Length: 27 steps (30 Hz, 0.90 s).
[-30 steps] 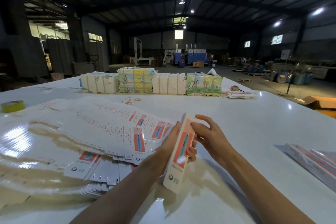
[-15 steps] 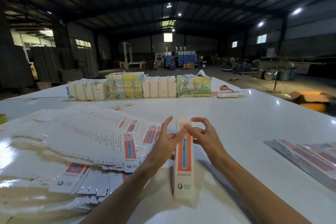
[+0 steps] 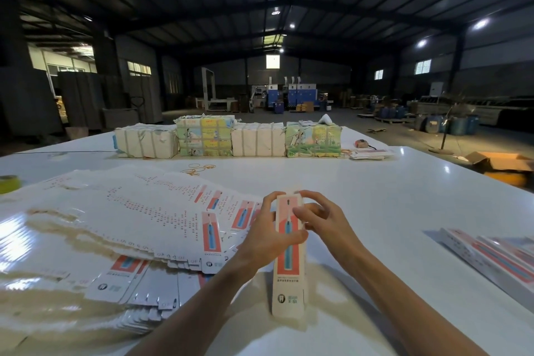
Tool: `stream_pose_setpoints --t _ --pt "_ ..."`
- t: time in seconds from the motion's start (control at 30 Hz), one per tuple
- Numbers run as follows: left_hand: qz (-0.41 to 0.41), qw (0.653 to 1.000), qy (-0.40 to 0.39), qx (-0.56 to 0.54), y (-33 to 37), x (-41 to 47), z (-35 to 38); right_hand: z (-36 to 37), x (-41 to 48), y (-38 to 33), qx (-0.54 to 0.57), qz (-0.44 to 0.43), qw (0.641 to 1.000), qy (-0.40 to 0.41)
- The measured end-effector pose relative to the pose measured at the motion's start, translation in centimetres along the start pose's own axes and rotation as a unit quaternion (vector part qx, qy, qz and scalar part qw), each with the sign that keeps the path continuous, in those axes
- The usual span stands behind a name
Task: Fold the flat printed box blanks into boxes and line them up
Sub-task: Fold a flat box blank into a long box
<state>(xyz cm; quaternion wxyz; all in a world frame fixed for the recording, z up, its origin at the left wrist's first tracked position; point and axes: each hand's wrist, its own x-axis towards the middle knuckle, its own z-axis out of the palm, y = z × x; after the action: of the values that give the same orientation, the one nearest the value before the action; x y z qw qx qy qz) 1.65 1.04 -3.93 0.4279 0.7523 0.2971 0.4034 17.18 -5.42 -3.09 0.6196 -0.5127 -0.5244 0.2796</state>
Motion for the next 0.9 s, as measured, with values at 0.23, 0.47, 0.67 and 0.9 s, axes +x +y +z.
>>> stream_pose_setpoints --t 0.23,0.47,0.67,0.9 --pt "0.01 0.998 0.005 0.055 -0.2 -0.3 0.3 -0.2 0.2 0.5 -0.005 0.022 0.999 -0.023" --pt "-0.017 0.997 -0.054 0.059 0.6 -0.9 0.0 -0.4 0.5 0.3 0.091 0.098 0.99 0.048" --pt "0.002 0.988 -0.077 0.133 1.0 -1.2 0.2 -1.1 0.4 0.4 0.034 0.043 0.998 0.038" --pt "-0.024 0.992 -0.06 0.112 0.7 -1.0 0.1 -1.0 0.4 0.2 -0.104 -0.047 0.992 0.053"
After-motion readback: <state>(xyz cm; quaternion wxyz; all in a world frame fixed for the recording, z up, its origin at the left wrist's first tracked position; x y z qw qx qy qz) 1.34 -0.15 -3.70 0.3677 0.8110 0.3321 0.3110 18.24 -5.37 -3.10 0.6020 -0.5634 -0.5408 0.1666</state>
